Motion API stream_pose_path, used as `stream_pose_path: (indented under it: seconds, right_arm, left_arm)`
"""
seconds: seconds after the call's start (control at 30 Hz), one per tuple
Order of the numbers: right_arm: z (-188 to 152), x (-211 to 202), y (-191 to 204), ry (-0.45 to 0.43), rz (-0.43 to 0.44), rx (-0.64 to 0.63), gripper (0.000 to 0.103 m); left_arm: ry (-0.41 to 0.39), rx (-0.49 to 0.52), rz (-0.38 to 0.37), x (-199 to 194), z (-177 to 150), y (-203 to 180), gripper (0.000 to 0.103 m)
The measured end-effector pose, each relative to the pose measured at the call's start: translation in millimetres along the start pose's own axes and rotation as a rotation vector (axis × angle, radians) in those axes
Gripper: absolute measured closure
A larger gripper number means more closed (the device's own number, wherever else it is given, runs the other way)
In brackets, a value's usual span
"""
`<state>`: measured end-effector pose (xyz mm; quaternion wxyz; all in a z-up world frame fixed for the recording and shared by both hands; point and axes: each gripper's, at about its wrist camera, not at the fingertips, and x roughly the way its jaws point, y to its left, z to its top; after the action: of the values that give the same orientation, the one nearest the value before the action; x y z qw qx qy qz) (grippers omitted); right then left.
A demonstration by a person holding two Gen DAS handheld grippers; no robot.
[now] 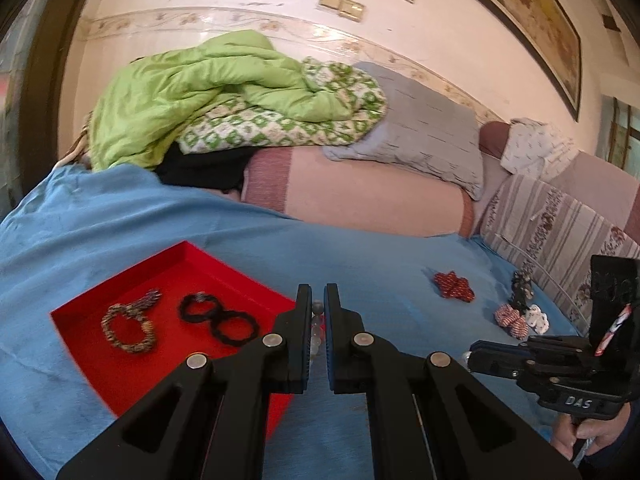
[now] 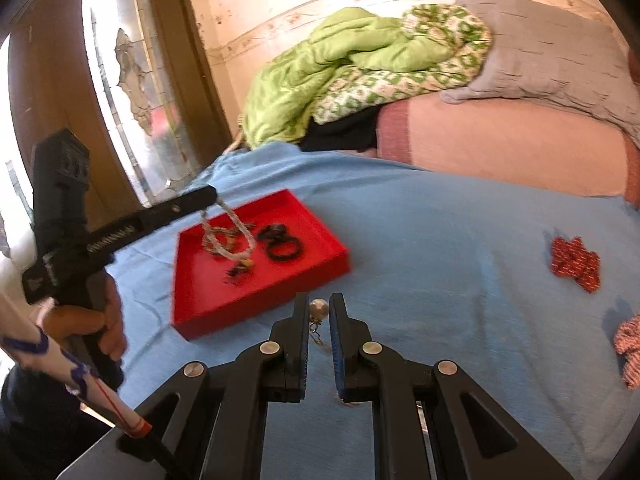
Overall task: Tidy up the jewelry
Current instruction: 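Carry the pearl bracelet over the red tray and open the right tool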
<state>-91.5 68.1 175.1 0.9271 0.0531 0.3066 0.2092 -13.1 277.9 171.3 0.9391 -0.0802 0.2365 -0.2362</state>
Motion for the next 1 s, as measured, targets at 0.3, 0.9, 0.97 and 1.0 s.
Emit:
stream_pose_path:
  seconds: [0.3, 0.9, 0.97, 1.0]
  right_arm:
    - [33.5, 47.7, 45.8, 0.031, 0.097, 0.004, 0.093]
    - [46.1, 168.4, 51.3, 0.224, 0.11, 0.087, 0.093]
    - [45.9, 175.5, 49.0, 0.236, 0.105, 0.099, 0.093]
    - [46.1, 178.1, 48.3, 0.241, 0.103, 0.103, 0.093]
  left_arm:
    - [0.043, -0.1, 0.07, 0.4, -4.2, 55.2, 0.097]
    - [0.147, -0.263, 0.154, 21.2, -23.5, 113.5, 0.097]
    - [0.155, -0.269, 0.16, 23.7, -24.6, 115.3, 0.097]
    - [0.157, -0.271, 0.162, 24.5, -25.0, 115.8, 0.097]
